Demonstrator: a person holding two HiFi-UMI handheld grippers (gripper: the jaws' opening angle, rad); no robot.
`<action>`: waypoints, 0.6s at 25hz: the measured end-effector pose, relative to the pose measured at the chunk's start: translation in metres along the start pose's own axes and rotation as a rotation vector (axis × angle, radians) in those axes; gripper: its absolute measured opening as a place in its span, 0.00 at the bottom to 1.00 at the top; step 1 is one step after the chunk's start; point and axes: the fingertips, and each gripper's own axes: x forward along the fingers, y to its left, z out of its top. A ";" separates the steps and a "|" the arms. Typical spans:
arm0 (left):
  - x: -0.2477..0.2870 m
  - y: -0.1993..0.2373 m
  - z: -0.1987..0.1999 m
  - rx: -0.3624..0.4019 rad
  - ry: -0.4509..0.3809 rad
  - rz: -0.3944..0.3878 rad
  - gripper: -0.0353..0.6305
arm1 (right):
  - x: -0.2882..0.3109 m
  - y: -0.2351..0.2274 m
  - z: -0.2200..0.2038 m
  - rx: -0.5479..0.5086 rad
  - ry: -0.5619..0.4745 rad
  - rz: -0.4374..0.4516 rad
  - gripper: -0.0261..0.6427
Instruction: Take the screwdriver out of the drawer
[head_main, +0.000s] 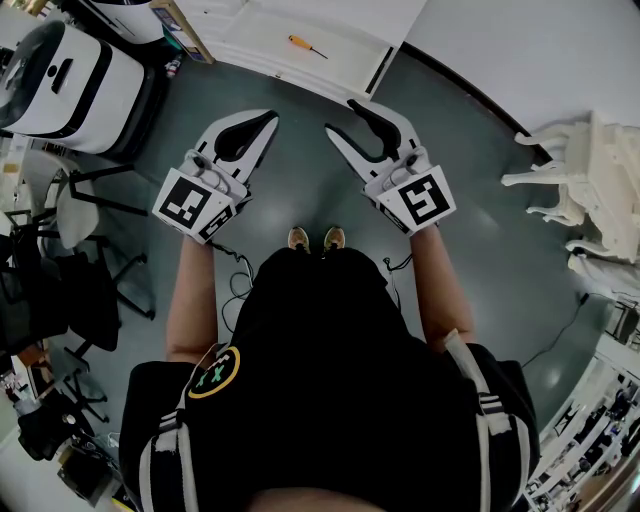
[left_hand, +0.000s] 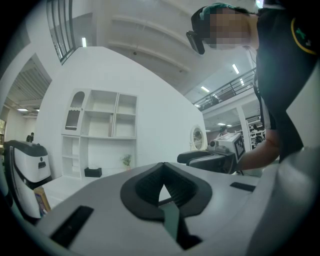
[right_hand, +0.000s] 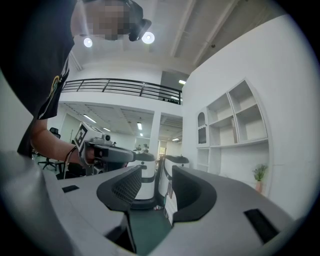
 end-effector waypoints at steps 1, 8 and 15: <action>0.000 0.001 0.000 0.000 0.001 0.000 0.08 | 0.001 0.000 0.001 0.003 -0.003 -0.001 0.37; -0.001 0.002 0.000 -0.001 0.003 0.005 0.08 | 0.004 0.002 -0.003 0.021 0.009 0.025 0.66; 0.001 0.005 -0.003 -0.003 0.009 0.007 0.08 | 0.008 0.000 -0.009 0.026 0.022 0.020 0.79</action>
